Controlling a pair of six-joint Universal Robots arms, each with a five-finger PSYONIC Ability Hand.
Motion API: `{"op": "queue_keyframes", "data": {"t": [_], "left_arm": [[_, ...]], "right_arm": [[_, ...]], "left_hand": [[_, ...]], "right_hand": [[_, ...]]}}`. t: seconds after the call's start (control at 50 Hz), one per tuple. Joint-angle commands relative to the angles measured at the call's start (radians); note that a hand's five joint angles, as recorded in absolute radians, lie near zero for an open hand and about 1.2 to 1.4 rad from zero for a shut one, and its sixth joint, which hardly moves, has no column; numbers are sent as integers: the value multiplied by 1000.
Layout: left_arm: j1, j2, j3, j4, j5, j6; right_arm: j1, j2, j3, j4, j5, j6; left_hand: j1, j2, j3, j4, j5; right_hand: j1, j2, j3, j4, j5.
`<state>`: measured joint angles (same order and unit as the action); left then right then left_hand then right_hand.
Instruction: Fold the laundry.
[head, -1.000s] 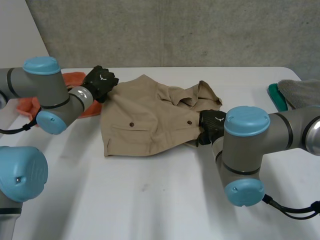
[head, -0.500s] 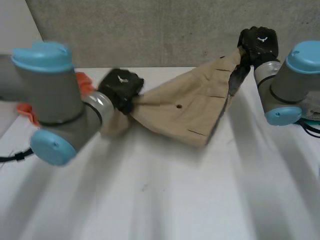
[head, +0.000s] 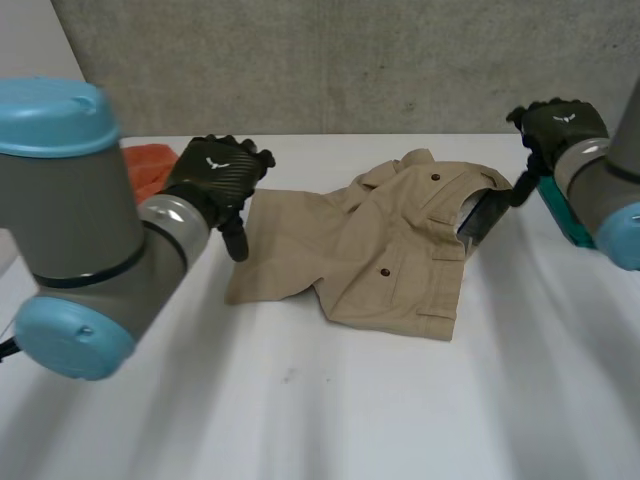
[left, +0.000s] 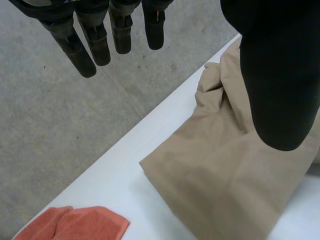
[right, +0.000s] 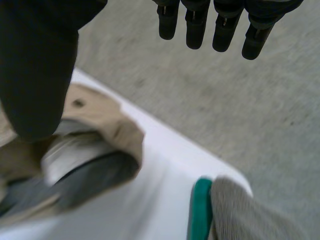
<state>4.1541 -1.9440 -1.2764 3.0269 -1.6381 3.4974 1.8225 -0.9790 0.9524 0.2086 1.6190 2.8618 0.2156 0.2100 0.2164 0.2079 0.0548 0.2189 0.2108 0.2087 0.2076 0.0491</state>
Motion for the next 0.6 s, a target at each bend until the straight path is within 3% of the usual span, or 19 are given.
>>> {"op": "queue_keyframes", "data": {"t": [0.02, 0.1, 0.3, 0.42, 0.6], "left_arm": [[113, -67, -44, -3, 99, 6], [153, -203, 9, -11, 121, 47], [132, -381, 153, -34, 230, 75], [109, -423, 233, -57, 164, 75], [77, -478, 293, -100, 101, 81]], "right_arm": [[64, -197, 221, 268, -8, -24], [129, -240, 379, 292, -27, -16], [256, -155, 617, -124, -30, 34], [274, -77, 625, -317, 24, -22], [262, 5, 586, -390, 33, -88]], "left_hand": [[33, 38, 32, 41, 19], [89, 94, 88, 96, 75], [229, 235, 229, 237, 216], [391, 396, 390, 398, 377], [464, 470, 464, 472, 451]], "right_hand": [[-44, -36, -34, -33, -49], [-41, -33, -31, -30, -46], [97, 105, 107, 108, 92], [170, 178, 180, 181, 165], [346, 354, 356, 357, 341]]}}
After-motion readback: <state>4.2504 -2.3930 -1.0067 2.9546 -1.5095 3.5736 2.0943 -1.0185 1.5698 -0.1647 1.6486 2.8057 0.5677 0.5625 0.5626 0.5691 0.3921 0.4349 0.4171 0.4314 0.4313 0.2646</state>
